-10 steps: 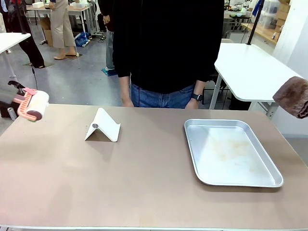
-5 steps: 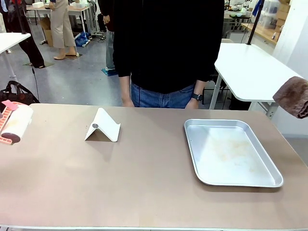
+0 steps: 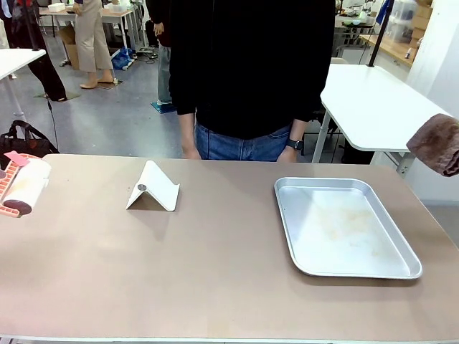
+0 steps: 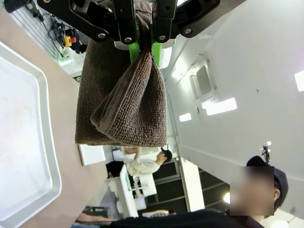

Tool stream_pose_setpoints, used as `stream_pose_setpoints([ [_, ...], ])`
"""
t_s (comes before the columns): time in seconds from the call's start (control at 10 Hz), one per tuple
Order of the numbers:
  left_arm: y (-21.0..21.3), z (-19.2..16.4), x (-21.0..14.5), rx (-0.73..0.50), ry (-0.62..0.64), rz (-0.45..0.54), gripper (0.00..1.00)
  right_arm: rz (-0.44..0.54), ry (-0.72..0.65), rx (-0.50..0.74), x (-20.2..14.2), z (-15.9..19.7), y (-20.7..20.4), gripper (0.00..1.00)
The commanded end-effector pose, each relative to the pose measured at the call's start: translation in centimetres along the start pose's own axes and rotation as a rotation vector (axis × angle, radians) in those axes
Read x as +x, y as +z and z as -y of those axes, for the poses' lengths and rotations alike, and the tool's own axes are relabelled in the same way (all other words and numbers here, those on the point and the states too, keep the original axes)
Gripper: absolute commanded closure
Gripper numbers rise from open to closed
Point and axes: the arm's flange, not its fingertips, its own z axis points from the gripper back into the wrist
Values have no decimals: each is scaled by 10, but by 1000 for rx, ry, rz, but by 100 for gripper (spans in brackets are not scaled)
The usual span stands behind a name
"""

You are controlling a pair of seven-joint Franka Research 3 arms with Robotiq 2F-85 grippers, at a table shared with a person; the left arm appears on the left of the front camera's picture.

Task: Clean the surface of the table.
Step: Clean the area not pointed to by the person, then return the Lint Roller and towel to their original positions.

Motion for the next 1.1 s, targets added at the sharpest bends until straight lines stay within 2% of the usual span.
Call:
stream_pose_setpoints([
  [0.0,4,2,2,-1,6,9,78,-6,3,3,-2,-5,-1,98],
  [1.0,4,2,2,-1,6,9,78,-6,3,3,-2,-5,-1,98],
])
